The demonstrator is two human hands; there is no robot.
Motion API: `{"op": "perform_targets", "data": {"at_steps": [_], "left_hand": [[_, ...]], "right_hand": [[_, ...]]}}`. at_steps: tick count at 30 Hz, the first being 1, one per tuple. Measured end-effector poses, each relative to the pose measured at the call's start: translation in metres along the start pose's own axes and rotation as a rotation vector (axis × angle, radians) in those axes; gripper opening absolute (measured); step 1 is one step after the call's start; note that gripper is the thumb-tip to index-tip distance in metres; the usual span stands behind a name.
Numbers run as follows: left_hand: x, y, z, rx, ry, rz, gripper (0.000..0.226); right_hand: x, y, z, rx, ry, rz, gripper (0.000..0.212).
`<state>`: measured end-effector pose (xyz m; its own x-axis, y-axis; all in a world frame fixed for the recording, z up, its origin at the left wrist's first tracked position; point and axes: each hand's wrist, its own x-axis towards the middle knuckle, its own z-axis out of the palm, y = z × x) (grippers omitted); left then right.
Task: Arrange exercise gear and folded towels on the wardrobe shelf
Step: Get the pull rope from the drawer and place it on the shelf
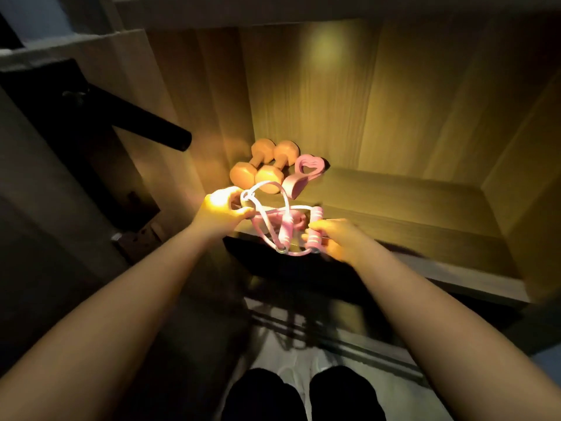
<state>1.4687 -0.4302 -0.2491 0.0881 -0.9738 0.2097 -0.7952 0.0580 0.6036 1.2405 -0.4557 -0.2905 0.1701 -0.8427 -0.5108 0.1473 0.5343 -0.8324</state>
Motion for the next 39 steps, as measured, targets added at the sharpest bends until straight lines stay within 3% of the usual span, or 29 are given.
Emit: {"op": "perform_targets", "data": {"at_steps": [5,9,14,22,29,39], "left_hand": [[0.047,-0.021,0.005,0.141,0.109,-0.029,0.024],[0.07,-0.028,0.017,0.189,0.143,-0.064,0.022],[0.092,-0.034,0.028,0.281,0.161,-0.166,0.013],[0.113,-0.047,0.025,0.485,0.075,-0.164,0.015],[0.117,-0.048,0.028,0.652,0.041,-0.174,0.005],[0.115,-0.05,0.022,1.023,-0.124,-0.1,0.027]], "right_hand": [[0.048,-0.016,0.026,-0.099,-0.013,-0.02,0.005],[0.083,-0.023,0.038,-0.136,-0.041,0.003,0.027],[0.115,-0.028,0.05,-0.242,-0.001,0.087,0.029],[0.139,-0.03,0.057,-0.426,-0.018,0.063,0.023],[0.149,-0.029,0.061,-0.446,-0.032,0.0,0.027],[0.153,-0.023,0.062,-0.571,-0.047,-0.116,0.015]]}}
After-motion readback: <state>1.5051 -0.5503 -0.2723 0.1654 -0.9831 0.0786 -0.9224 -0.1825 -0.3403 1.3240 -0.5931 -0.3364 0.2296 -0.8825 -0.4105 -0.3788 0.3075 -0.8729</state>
